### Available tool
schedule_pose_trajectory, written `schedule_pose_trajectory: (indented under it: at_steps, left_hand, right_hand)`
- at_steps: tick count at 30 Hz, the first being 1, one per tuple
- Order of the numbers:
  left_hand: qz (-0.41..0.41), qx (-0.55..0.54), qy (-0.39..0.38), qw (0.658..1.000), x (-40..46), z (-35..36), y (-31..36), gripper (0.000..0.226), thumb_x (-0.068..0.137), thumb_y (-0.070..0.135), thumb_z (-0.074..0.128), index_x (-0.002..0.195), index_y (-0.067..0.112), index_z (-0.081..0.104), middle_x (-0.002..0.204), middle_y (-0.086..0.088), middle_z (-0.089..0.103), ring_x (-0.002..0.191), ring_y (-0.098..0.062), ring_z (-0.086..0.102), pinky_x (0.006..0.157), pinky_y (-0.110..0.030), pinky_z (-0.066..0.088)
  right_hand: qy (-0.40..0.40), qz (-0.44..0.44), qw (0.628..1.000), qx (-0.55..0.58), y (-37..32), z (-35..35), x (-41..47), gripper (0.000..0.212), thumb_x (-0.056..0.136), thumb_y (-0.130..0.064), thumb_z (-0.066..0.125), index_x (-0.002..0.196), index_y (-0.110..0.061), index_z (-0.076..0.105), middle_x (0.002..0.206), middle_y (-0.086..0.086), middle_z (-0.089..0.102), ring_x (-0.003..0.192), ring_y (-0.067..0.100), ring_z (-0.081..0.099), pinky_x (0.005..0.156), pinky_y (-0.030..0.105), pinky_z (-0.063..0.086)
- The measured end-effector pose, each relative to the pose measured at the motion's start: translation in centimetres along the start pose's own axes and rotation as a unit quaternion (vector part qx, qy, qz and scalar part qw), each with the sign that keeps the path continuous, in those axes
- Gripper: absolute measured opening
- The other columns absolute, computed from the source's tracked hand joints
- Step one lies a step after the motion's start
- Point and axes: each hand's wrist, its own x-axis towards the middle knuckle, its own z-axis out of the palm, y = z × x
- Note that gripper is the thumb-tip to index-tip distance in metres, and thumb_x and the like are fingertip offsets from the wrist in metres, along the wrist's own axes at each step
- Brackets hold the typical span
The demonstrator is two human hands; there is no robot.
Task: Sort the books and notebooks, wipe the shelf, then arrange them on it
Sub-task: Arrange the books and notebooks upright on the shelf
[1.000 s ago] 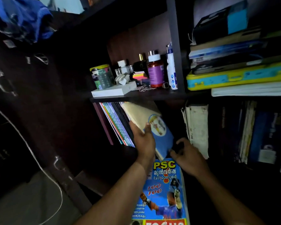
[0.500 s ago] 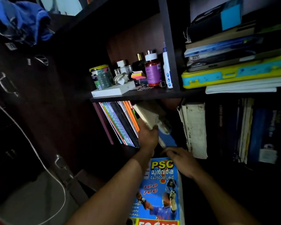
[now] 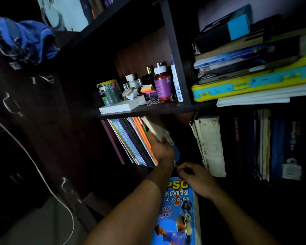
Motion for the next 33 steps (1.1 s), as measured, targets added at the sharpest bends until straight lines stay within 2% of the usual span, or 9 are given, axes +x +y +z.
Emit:
schedule_pose_trajectory:
  at_steps: [5, 10, 14, 17, 20, 22, 26, 30, 33]
  left_hand:
    - [0.020, 0.000, -0.054, 0.998, 0.2, -0.2, -0.1, 0.081, 0.098, 0.010, 0.062, 0.161, 0.015, 0.012, 0.140, -0.015, 0.056, 0.117, -0.035, 0.061, 0.084, -0.028, 0.045]
    - [0.003, -0.093, -0.125, 0.988, -0.2, -1.7, -0.9, 0.057, 0.080, 0.002, 0.073, 0.127, 0.014, 0.044, 0.113, -0.008, 0.068, 0.097, -0.027, 0.066, 0.082, -0.035, 0.053]
    - [-0.008, -0.122, -0.192, 0.974, -2.1, -5.9, -0.6, 0.051, 0.088, 0.000, 0.069, 0.133, 0.014, 0.049, 0.114, -0.007, 0.069, 0.108, -0.031, 0.068, 0.095, -0.050, 0.056]
    - [0.054, 0.064, -0.247, 0.965, -3.2, -10.0, -0.5, 0.041, 0.086, 0.038, 0.073, 0.122, 0.032, 0.054, 0.106, 0.004, 0.069, 0.102, -0.025, 0.069, 0.087, -0.045, 0.058]
    - [0.103, 0.308, -0.369, 0.871, -3.5, -13.9, -0.9, 0.040, 0.091, 0.063, 0.063, 0.114, 0.031, 0.060, 0.106, 0.006, 0.069, 0.095, -0.011, 0.067, 0.074, -0.022, 0.050]
    - [0.052, 0.305, -0.417, 0.855, -4.1, -15.9, -1.5, 0.033, 0.092, 0.064, 0.060, 0.098, 0.031, 0.063, 0.098, 0.011, 0.070, 0.081, -0.001, 0.067, 0.069, -0.018, 0.052]
    - [0.035, 0.286, -0.351, 0.891, -5.1, -17.1, -3.5, 0.053, 0.080, 0.082, 0.058, 0.091, 0.030, 0.061, 0.093, 0.007, 0.070, 0.082, -0.008, 0.070, 0.073, -0.032, 0.057]
    - [-0.008, 0.227, -0.335, 0.914, -6.4, -17.2, -2.5, 0.042, 0.092, 0.055, 0.065, 0.099, 0.014, 0.058, 0.088, 0.001, 0.074, 0.066, -0.002, 0.069, 0.055, -0.017, 0.047]
    - [-0.002, 0.205, -0.315, 0.927, -6.7, -17.4, -1.6, 0.044, 0.092, 0.051, 0.067, 0.101, 0.010, 0.055, 0.086, -0.004, 0.075, 0.066, -0.009, 0.072, 0.056, -0.023, 0.052]
  right_hand:
    - [0.000, 0.004, 1.000, 0.006, 0.0, -0.1, 0.1, 0.025, 0.097, -0.039, 0.060, 0.121, -0.037, 0.065, 0.116, -0.013, 0.069, 0.097, 0.004, 0.066, 0.088, 0.028, 0.053]
    - [-0.044, 0.020, 0.999, 0.006, -0.1, 0.0, 0.3, 0.037, 0.102, -0.041, 0.046, 0.138, -0.041, 0.054, 0.129, -0.002, 0.065, 0.104, 0.010, 0.065, 0.093, 0.030, 0.051]
    - [-0.059, 0.017, 0.998, -0.006, -0.2, -0.1, 0.2, 0.040, 0.104, -0.039, 0.042, 0.142, -0.037, 0.050, 0.140, 0.000, 0.059, 0.119, 0.018, 0.059, 0.103, 0.035, 0.045]
    - [-0.063, 0.009, 0.998, 0.001, 0.0, -0.1, 0.1, 0.032, 0.100, -0.044, 0.042, 0.129, -0.042, 0.055, 0.128, -0.003, 0.065, 0.109, 0.017, 0.064, 0.099, 0.039, 0.049]
    - [-0.057, 0.005, 0.998, 0.013, 0.1, -0.1, 0.3, 0.039, 0.085, -0.055, 0.041, 0.117, -0.044, 0.059, 0.116, -0.005, 0.068, 0.098, 0.014, 0.067, 0.092, 0.041, 0.053]
    - [-0.043, 0.001, 0.999, 0.018, 0.1, 0.0, 0.3, 0.034, 0.089, -0.051, 0.044, 0.115, -0.039, 0.063, 0.113, -0.006, 0.068, 0.096, 0.013, 0.066, 0.090, 0.039, 0.053]
    - [-0.021, -0.006, 1.000, -0.001, 0.3, 0.2, 0.3, 0.020, 0.101, -0.038, 0.051, 0.107, -0.030, 0.068, 0.107, -0.007, 0.069, 0.097, 0.013, 0.065, 0.088, 0.032, 0.050]
    - [-0.002, -0.013, 1.000, 0.000, 0.1, 0.2, 0.1, 0.025, 0.100, -0.043, 0.053, 0.097, -0.024, 0.069, 0.093, -0.007, 0.072, 0.086, 0.009, 0.067, 0.082, 0.032, 0.052]
    - [0.015, -0.031, 0.999, 0.002, -0.3, 0.2, -0.1, 0.033, 0.100, -0.048, 0.054, 0.085, -0.021, 0.065, 0.079, -0.004, 0.070, 0.075, 0.009, 0.067, 0.072, 0.032, 0.050]
